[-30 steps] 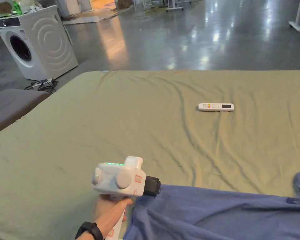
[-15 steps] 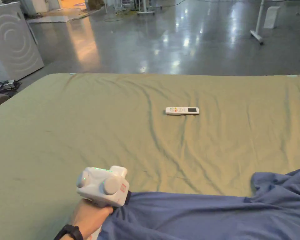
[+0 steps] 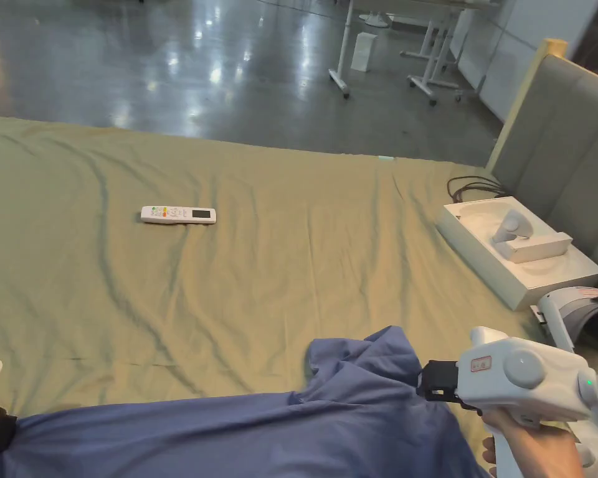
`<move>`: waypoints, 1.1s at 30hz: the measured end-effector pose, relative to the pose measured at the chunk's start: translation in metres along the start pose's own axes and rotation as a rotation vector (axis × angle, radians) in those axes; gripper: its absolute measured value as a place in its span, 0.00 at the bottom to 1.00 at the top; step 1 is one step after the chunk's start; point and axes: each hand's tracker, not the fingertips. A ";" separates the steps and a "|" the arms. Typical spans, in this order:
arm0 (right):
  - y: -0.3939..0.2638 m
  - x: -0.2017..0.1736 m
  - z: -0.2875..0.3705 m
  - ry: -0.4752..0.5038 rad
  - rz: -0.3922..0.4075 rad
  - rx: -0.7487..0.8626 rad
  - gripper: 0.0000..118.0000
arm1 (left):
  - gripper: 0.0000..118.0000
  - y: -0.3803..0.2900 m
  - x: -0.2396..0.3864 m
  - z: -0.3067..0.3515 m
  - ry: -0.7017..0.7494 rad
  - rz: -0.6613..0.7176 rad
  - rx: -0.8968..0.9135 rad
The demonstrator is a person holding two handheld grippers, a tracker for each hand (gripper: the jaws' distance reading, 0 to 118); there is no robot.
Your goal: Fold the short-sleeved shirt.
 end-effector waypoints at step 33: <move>-0.260 0.033 0.178 0.134 0.031 0.253 0.02 | 0.05 -0.225 -0.023 0.144 -0.201 0.128 0.290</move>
